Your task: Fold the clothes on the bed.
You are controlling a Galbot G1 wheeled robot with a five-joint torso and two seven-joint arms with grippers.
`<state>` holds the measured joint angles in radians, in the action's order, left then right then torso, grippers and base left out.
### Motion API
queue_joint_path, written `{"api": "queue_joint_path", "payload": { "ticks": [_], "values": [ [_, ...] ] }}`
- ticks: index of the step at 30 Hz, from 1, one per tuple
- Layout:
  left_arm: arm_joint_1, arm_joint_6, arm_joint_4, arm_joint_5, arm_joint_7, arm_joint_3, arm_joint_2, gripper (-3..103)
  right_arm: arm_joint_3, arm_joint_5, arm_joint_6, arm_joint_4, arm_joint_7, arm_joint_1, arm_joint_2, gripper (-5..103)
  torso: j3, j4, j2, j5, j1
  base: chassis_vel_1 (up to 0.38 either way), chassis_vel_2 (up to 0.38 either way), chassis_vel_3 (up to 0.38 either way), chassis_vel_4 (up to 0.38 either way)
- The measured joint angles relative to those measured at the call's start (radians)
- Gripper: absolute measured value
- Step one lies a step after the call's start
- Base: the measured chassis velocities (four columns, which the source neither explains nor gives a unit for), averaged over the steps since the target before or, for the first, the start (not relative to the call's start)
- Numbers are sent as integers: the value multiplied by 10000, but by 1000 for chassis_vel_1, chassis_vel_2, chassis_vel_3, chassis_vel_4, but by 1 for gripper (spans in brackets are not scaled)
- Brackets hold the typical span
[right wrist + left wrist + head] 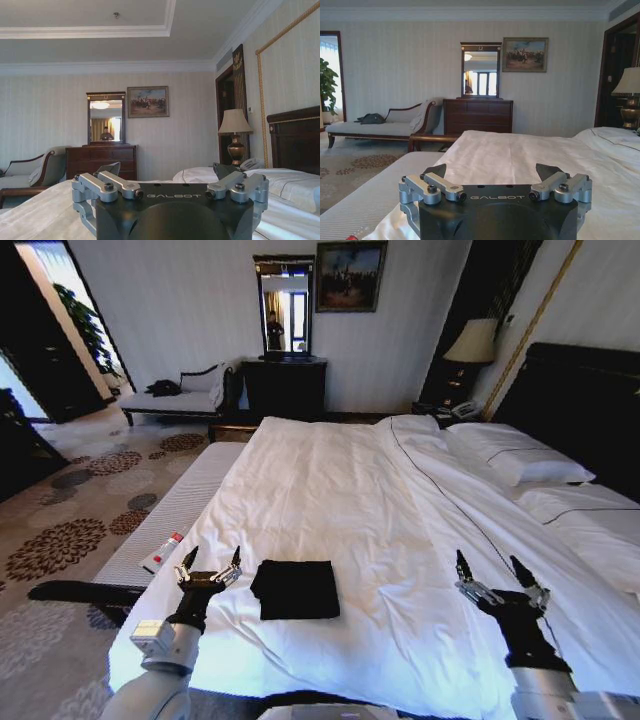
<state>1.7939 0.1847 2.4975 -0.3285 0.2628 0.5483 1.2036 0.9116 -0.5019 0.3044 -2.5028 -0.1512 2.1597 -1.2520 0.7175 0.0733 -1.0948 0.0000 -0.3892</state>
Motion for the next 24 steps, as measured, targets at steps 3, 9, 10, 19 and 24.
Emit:
{"api": "queue_joint_path", "payload": {
  "ticks": [3,9,10,19,24],
  "values": [
    [-1,3,0,-4,2,3,-2,100,-3,0,-2,6,0,-6,6,100,0,0,0,-1,0,0,0,0,0],
    [-5,8,0,-10,5,6,-4,100,-7,-3,-6,13,-1,-16,18,100,0,0,0,0,0,0,0,0,0],
    [-5,8,0,-10,5,6,-4,100,-7,-3,-6,13,-1,-16,18,100,0,0,0,0,0,0,0,0,0],
    [-10,8,0,-17,5,14,-4,100,-13,-9,-8,20,-2,-23,27,100,0,0,0,0,0,0,0,0,0],
    [-11,9,-1,-18,5,15,-4,100,-14,-13,-8,23,-2,-24,29,100,0,0,0,0,0,0,0,0,0]
  ]
}}
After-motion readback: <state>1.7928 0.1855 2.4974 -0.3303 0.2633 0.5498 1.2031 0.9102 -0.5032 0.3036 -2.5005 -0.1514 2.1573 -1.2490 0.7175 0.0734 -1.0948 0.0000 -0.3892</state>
